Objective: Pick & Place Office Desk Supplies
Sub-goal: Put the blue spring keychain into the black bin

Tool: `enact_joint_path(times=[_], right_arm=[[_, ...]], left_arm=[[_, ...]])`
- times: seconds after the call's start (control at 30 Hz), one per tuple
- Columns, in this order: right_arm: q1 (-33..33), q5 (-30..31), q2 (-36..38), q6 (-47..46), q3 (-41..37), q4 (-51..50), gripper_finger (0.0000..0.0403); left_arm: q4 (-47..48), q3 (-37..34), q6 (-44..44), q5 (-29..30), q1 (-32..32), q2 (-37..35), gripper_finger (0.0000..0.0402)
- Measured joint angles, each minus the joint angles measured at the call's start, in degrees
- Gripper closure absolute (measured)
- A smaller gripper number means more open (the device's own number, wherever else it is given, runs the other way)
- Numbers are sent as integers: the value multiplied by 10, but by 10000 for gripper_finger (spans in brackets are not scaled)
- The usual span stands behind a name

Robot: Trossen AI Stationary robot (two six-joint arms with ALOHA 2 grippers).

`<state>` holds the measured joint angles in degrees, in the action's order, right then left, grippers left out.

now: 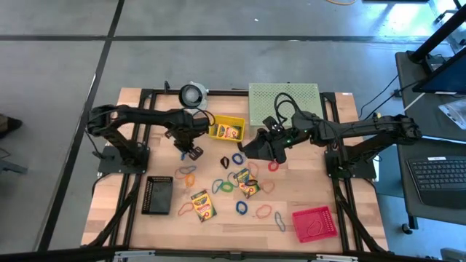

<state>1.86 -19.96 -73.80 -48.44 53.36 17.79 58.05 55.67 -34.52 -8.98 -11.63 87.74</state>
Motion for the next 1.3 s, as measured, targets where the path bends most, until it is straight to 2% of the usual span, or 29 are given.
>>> enact_joint_path(times=[0.37,0.67,1.1,1.3], right_arm=[[-17,-5,0,10,0,-2,85],[-27,-5,0,10,0,-3,85],[-28,-5,0,10,0,-3,85],[-28,-5,0,10,0,-3,84]], left_arm=[[89,42,-46,-27,47,-144,400],[157,61,-105,-54,140,-227,400],[169,61,-215,-103,317,-239,400],[168,61,-270,-120,379,-239,400]])
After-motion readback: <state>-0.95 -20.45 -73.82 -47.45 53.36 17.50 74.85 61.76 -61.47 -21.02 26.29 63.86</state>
